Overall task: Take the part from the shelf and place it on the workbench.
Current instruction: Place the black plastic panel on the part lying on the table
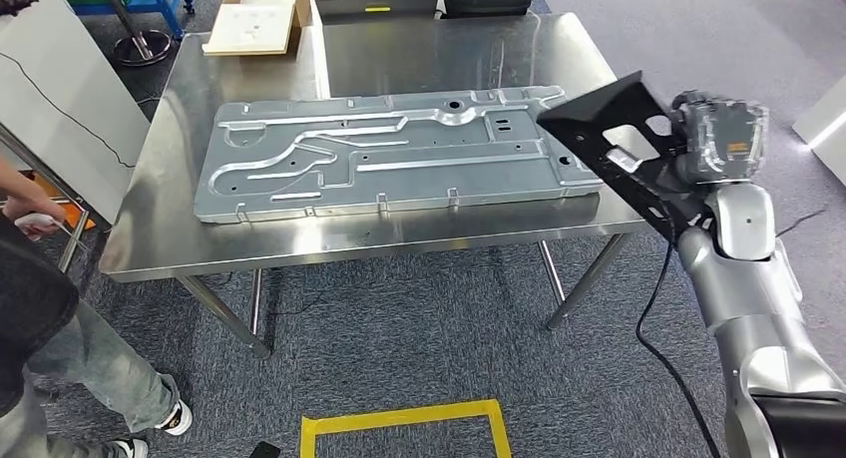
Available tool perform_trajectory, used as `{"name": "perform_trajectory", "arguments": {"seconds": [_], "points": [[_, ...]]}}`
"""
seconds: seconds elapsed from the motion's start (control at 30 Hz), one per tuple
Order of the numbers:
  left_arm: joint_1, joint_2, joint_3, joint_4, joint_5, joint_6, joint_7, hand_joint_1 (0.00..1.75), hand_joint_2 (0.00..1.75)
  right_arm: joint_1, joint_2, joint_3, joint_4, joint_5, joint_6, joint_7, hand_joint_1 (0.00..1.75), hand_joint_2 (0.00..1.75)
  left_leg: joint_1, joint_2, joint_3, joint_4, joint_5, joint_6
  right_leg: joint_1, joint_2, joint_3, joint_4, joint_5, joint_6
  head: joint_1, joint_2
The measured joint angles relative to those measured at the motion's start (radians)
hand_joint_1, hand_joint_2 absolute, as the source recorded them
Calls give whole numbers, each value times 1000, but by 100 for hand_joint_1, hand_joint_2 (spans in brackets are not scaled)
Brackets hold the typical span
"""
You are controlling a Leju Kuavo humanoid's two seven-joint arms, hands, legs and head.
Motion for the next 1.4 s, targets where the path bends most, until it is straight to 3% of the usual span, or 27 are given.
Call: {"name": "perform_trajectory", "arguments": {"seconds": [0.07,0.13,0.23,0.3,0.4,0.43,0.47,0.5,0.57,0.63,0.73,0.8,0.9,0.93,0.97,1.0,1.07,1.13,1.23,1.3,1.33,1.4], "points": [[0,1,0,0,-5,0,1,0,175,-14,12,24,7,11,1,-1,175,175,5,-3,-2,13,-10,-14,-8,0,57,-128,65,10,0,0],[-2,2,0,0,-7,0,1,0,175,-24,23,47,12,17,3,0,175,175,4,-5,-10,26,-17,-29,-6,2,90,-205,84,3,-1,0],[-1,3,0,0,-11,-1,3,0,175,-29,36,81,16,39,7,-2,175,175,4,-6,-16,30,-22,-45,0,4,87,-208,76,-24,-2,0],[-1,4,0,0,-14,-4,4,0,175,-34,46,108,14,70,12,-4,175,175,7,-3,-34,71,-51,-53,0,4,89,-209,76,-41,-2,0],[-3,6,0,0,-18,-9,6,0,175,-46,64,150,11,120,27,5,175,175,7,-2,-126,260,-139,-55,9,4,91,-210,74,-56,-2,0],[-3,7,0,0,-20,-11,6,0,175,-48,70,164,11,135,32,11,175,175,6,-2,-154,311,-152,-54,14,5,93,-209,73,-59,-2,0],[-3,8,0,0,-21,-13,7,0,175,-50,75,178,9,149,37,18,175,175,4,-2,-166,327,-144,-50,18,5,94,-208,71,-61,-2,0],[-3,9,1,0,-22,-15,8,0,175,-53,79,191,7,165,40,25,175,175,2,-2,-158,301,-118,-43,22,5,97,-208,69,-63,-2,0],[-3,12,1,0,-23,-17,9,0,175,-65,82,214,-1,195,43,37,175,175,-7,-3,-102,170,-42,-23,28,5,104,-207,64,-65,-2,0],[-3,16,4,0,-23,-20,10,0,175,-85,81,234,-9,221,42,43,175,175,-15,-2,-55,66,-4,-8,32,6,105,-207,62,-60,-1,0],[-1,18,6,0,-22,-23,12,0,175,-104,76,258,-27,254,35,52,175,175,-16,-1,-41,37,-1,-3,31,6,104,-211,62,-45,-1,0],[-1,18,7,0,-24,-24,13,0,175,-115,67,272,-44,266,31,60,175,175,-11,0,-34,21,6,3,29,5,95,-187,42,-35,-1,0],[-3,18,8,0,-25,-26,13,0,175,-132,50,293,-59,268,28,79,175,175,-9,0,-29,15,10,8,25,4,16,-20,-41,-24,-1,0],[-3,18,9,0,-26,-28,13,0,175,-136,42,307,-63,268,28,92,175,175,-9,0,-29,16,9,9,23,4,-13,35,-58,-20,-1,0],[-2,18,9,0,-26,-31,13,0,175,-141,31,327,-70,268,30,108,175,175,-8,0,-29,18,7,9,20,4,-29,59,-55,-17,-1,0],[-1,17,10,0,-27,-35,12,0,175,-151,18,352,-77,268,34,119,175,175,-8,-1,-29,21,5,7,17,3,-27,47,-34,-16,-1,0],[0,17,13,0,-30,-42,11,0,175,-190,-10,408,-99,268,57,122,175,175,-7,-1,-29,31,-3,0,11,2,25,-75,38,-13,-1,0],[-1,17,17,0,-33,-46,9,0,175,-242,-30,463,-124,268,100,102,175,175,-10,-1,-33,40,-10,-10,13,2,72,-180,78,-17,-1,0],[-2,17,23,0,-37,-52,7,0,175,-300,-47,529,-156,268,159,74,175,175,-13,0,-36,41,-10,-23,18,5,78,-202,81,-35,-1,0],[-2,17,25,0,-38,-54,7,0,175,-325,-52,553,-172,268,172,68,175,175,-12,0,-43,62,-28,-33,15,4,81,-208,84,-50,-1,0],[-2,17,25,0,-38,-55,7,0,175,-336,-53,564,-179,268,173,69,175,175,-10,0,-58,97,-51,-38,13,3,83,-211,86,-56,-1,0],[-1,17,25,0,-38,-55,7,0,175,-353,-54,584,-188,268,173,71,175,175,-8,0,-113,223,-115,-44,14,2,83,-212,86,-62,-2,0]]}}
